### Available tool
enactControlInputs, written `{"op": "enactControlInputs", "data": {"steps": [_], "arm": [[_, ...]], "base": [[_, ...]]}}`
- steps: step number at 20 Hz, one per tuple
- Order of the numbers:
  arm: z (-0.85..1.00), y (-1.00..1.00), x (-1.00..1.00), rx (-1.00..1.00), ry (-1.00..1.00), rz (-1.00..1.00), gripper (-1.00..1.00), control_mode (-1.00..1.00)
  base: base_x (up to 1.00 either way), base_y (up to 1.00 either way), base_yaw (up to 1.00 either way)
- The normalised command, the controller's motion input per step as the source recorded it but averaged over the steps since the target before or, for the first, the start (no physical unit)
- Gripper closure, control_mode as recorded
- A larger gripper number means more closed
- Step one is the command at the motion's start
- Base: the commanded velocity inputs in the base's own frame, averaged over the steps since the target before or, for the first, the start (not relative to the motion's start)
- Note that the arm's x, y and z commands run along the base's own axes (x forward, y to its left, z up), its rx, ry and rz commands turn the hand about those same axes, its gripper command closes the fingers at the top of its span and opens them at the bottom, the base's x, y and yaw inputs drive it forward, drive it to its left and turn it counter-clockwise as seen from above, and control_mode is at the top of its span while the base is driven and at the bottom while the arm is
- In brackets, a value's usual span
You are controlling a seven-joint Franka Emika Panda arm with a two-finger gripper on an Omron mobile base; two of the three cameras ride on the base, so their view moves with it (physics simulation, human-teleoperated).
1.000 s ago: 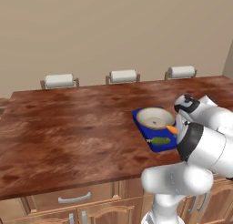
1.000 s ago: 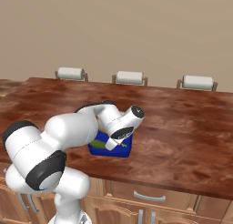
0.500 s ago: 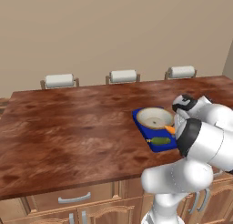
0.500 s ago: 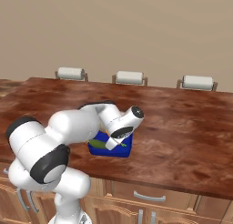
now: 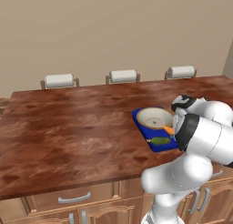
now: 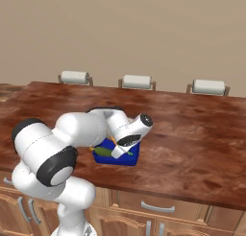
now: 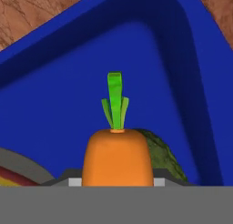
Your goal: Place the two vegetables and bowl onto the tray for setting up a vegetable dip station.
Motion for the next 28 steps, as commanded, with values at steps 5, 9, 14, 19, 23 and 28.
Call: {"op": "enactControlInputs", "data": {"steps": [5,9,14,19,23,28], "arm": [[-0.07,0.0,0.08,0.01,0.0,0.0,1.0,-1.0],[-0.01,0.0,0.1,0.0,0.0,0.0,1.0,-1.0],[-0.01,0.0,0.08,0.0,0.0,0.0,1.0,-1.0],[-0.03,0.0,0.03,0.0,0.0,0.0,-1.0,-1.0],[-0.03,-0.01,0.01,0.0,0.0,0.0,-1.0,-1.0],[0.0,-0.02,0.01,0.0,0.0,0.0,-1.0,-1.0]], "base": [[0.0,0.0,0.0],[0.0,0.0,0.0],[0.0,0.0,0.0],[0.0,0.0,0.0],[0.0,0.0,0.0],[0.0,0.0,0.0]]}}
